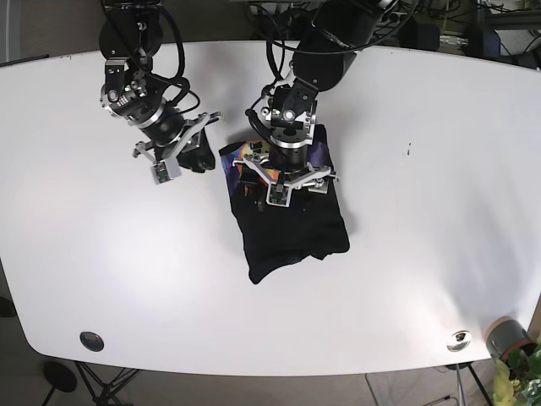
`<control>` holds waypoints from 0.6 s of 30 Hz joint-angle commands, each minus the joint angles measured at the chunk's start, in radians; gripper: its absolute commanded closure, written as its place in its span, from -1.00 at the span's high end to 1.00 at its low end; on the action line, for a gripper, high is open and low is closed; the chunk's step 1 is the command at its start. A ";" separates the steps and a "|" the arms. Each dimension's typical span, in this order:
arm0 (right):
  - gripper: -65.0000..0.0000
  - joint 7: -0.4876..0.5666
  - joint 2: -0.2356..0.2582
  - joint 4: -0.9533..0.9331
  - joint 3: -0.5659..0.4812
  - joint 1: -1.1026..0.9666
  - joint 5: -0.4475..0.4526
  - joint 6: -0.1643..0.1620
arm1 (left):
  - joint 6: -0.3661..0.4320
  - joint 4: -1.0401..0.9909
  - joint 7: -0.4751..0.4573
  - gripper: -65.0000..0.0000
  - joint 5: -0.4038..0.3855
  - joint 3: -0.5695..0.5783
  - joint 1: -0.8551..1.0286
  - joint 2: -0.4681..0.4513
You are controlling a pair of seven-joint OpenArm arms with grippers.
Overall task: Fold the T-shirt properly
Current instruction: 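Press the bundle's printed corner down with the left gripper, then drag the folded black bundle sideways with the left gripper to the table edge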
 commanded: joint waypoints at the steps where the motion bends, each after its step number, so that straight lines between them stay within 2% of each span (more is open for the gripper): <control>1: -0.71 0.021 0.007 0.022 0.019 0.009 0.015 -0.001 | 0.022 -0.018 -0.037 0.42 0.011 0.005 -0.004 0.014; 9: -0.71 0.021 0.011 0.022 0.032 0.011 0.016 0.000 | 0.018 -0.183 -0.039 0.43 0.008 -0.007 -0.012 0.022; 11: -0.71 0.021 0.011 0.022 0.032 0.011 0.016 0.000 | -0.004 -0.190 -0.031 0.44 0.003 -0.024 -0.011 0.019; 15: -0.71 0.021 0.010 0.022 0.032 0.011 0.016 0.000 | -0.177 -0.164 0.078 0.64 -0.081 -0.107 -0.009 -0.043; 16: -0.71 0.021 0.005 0.022 0.032 0.011 0.016 0.000 | -0.239 -0.150 0.118 0.68 -0.123 -0.137 -0.011 -0.061; 18: -0.71 0.021 0.005 0.022 0.030 0.011 0.016 0.000 | -0.298 -0.137 0.155 0.67 -0.166 -0.173 -0.011 -0.087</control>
